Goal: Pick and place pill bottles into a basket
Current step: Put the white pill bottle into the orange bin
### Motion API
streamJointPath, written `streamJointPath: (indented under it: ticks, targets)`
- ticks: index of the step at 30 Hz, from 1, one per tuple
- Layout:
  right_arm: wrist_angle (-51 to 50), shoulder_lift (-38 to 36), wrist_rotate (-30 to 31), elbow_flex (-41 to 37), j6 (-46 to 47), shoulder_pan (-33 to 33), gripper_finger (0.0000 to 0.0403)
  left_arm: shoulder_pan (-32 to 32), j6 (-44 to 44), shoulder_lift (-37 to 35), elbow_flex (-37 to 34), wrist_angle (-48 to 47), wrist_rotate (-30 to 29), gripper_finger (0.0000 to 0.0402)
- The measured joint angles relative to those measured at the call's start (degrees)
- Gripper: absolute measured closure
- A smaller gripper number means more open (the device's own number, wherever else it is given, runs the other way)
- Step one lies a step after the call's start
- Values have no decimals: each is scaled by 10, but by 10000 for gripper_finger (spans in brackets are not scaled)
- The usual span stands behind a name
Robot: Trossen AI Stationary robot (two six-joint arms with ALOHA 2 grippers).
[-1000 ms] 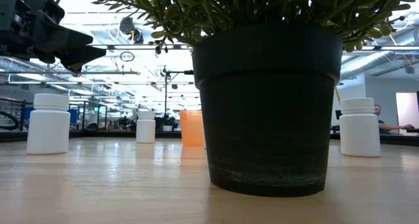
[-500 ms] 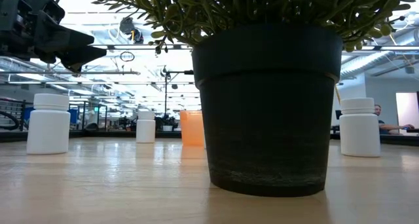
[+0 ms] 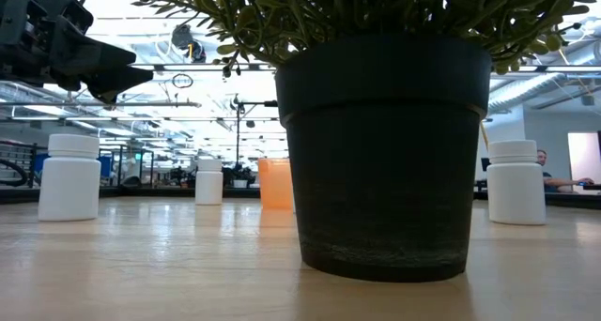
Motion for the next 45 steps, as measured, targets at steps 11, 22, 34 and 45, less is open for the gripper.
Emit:
streamJointPath:
  ticks: [11,22,34,45]
  targets:
    - [12,63,-30,13,-4,21,265,0,3,0,0,-2,0,144]
    - [14,114,-47,13,-7,32,265,0,14,0,0,-3,0,144]
    - [25,125,-61,8,-13,34,265,0,13,0,0,-3,0,144]
    - [55,123,-105,-32,-2,34,265,0,13,0,0,-3,0,144]
